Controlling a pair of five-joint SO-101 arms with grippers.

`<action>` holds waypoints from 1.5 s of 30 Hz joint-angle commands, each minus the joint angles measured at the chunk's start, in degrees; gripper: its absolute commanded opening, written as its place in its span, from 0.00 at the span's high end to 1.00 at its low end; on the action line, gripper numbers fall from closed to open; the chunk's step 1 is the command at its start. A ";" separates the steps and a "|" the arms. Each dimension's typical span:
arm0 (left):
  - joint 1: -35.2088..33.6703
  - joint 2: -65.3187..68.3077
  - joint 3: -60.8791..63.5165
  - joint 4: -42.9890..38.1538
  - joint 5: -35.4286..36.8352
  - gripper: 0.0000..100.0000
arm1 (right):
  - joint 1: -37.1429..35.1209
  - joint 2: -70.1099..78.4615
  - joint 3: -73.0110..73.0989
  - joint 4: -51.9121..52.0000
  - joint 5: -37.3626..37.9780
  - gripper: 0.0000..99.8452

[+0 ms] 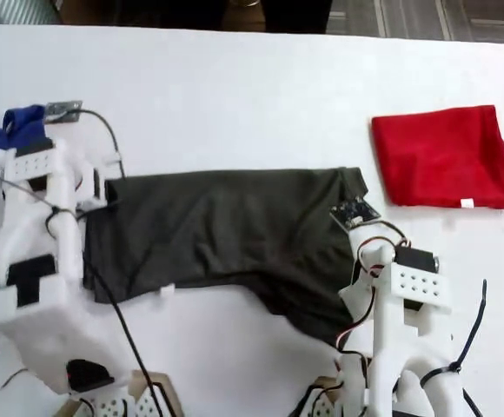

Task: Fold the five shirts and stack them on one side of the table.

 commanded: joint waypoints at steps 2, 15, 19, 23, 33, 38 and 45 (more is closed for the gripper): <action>1.23 5.27 -11.74 4.40 4.04 0.77 | 0.31 -1.89 -0.09 -0.57 0.35 0.98; 1.23 23.47 -36.62 12.57 4.57 0.78 | 0.31 -1.89 -0.09 -0.57 0.35 0.98; 1.23 26.29 -44.97 16.62 4.57 0.86 | 0.31 -1.89 -0.09 -0.57 0.35 0.98; 1.23 28.31 -52.00 19.34 4.48 0.95 | 0.31 -1.89 -0.09 -0.57 0.26 0.98; 1.23 32.26 -61.32 24.53 4.22 0.89 | 0.31 -1.89 -0.09 -0.48 0.18 0.98; 2.37 31.03 -66.07 36.31 4.22 0.97 | 0.31 -1.89 -0.18 -2.59 -0.09 0.98; 3.34 22.59 -52.97 36.92 -1.23 0.98 | 0.22 -1.89 -0.18 -4.88 -0.18 0.98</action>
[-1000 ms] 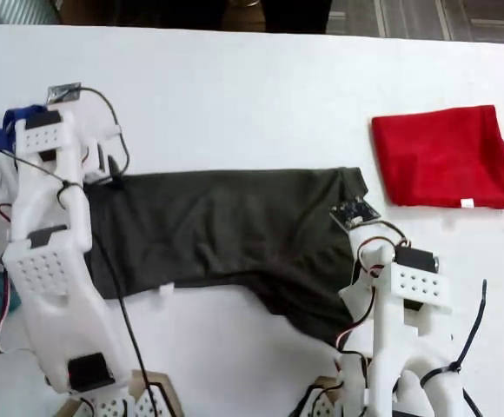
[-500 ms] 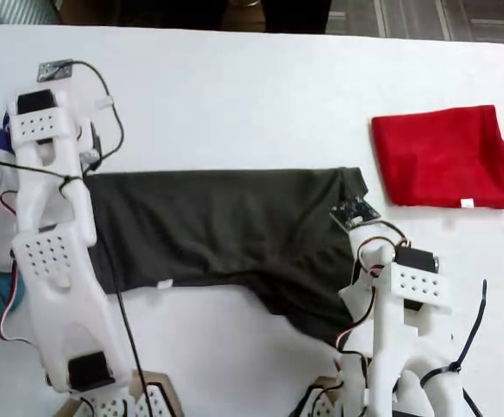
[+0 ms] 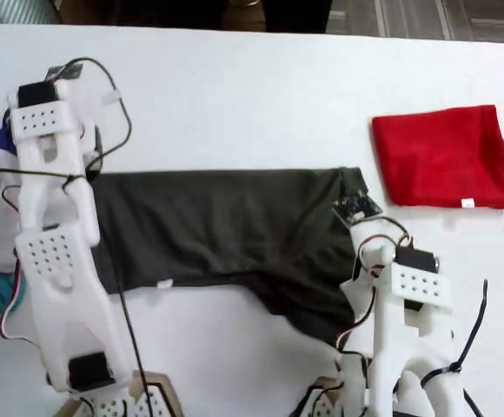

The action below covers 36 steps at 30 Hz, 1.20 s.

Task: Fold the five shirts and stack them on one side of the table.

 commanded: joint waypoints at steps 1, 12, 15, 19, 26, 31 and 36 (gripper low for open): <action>1.67 -10.73 11.56 1.23 -3.43 0.98 | 0.22 -1.89 -0.18 -0.57 -0.18 0.98; 7.30 -42.29 59.30 -9.05 -8.53 0.98 | -5.49 -2.51 -4.57 10.51 4.57 0.98; 8.62 -43.16 68.26 -16.26 -8.53 0.98 | -5.32 -5.05 -10.37 14.73 4.40 0.97; 7.03 -43.16 75.03 -24.09 -8.53 0.98 | -5.85 -9.45 -16.35 21.32 4.31 0.88; 4.84 -43.16 76.00 -26.02 -8.53 0.98 | -6.46 -17.01 -22.68 27.74 4.48 0.87; 4.57 -43.08 76.70 -26.90 -8.62 0.98 | -6.73 -17.63 -21.63 16.75 -0.79 0.99; 4.84 -43.08 79.52 -30.07 -8.62 0.98 | -9.10 -6.02 -20.22 2.51 -9.23 0.98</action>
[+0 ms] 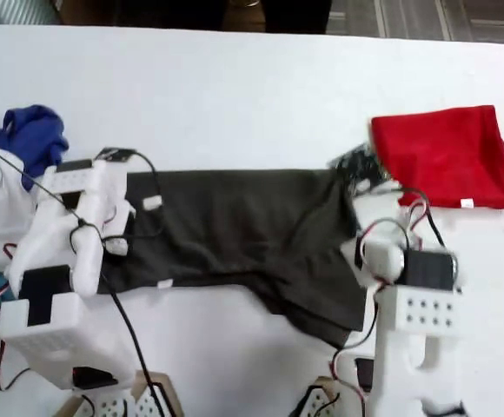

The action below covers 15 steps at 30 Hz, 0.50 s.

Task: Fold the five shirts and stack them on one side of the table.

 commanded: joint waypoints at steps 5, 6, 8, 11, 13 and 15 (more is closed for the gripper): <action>-0.70 -3.25 0.75 -1.05 -0.35 0.98 | -8.13 24.75 -6.07 -14.55 -7.12 0.98; -1.14 -3.25 0.75 -0.97 -0.70 0.98 | -8.66 28.44 -7.47 -15.87 -7.12 0.98; -1.85 -3.34 0.75 -0.97 -2.73 0.98 | -8.66 35.56 -10.81 -17.89 -7.56 0.98; -2.64 -3.34 0.22 0.26 -5.10 0.98 | -6.55 45.32 -16.18 -19.21 -8.35 0.98; -2.64 -3.43 0.22 0.79 -6.86 0.98 | -4.44 51.56 -19.87 -19.47 -8.26 0.98; -2.73 -3.34 0.31 1.05 -8.00 0.98 | -2.33 57.19 -23.91 -19.21 -8.18 0.98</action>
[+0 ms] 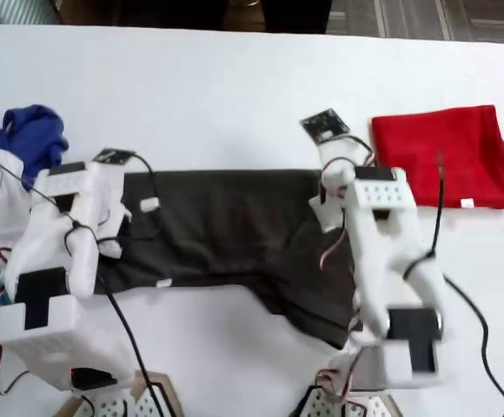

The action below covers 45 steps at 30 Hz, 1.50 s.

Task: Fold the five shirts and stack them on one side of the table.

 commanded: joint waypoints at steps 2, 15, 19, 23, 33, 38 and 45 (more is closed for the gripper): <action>-1.93 -2.64 -0.31 0.79 -1.85 0.98 | 4.79 11.47 -9.76 -0.48 -0.26 0.98; -4.48 -2.64 -2.51 0.70 -4.57 0.98 | 5.76 22.02 -28.13 11.74 -0.18 0.98; -4.13 -3.16 -6.73 7.74 -4.40 0.98 | 5.76 16.66 -29.36 17.89 0.09 0.98; -4.13 -3.16 -13.93 14.86 -4.40 0.98 | 4.62 7.60 -26.02 19.65 0.09 0.98; -2.37 -1.58 -28.44 18.64 -0.35 0.98 | -9.98 -24.31 17.41 5.23 0.18 0.98; 1.05 7.74 -29.05 11.52 6.59 0.98 | -16.40 -31.60 32.70 -0.84 0.18 0.98; 1.67 21.10 -32.75 4.48 10.20 0.98 | -26.07 -32.31 38.77 -4.18 0.18 0.98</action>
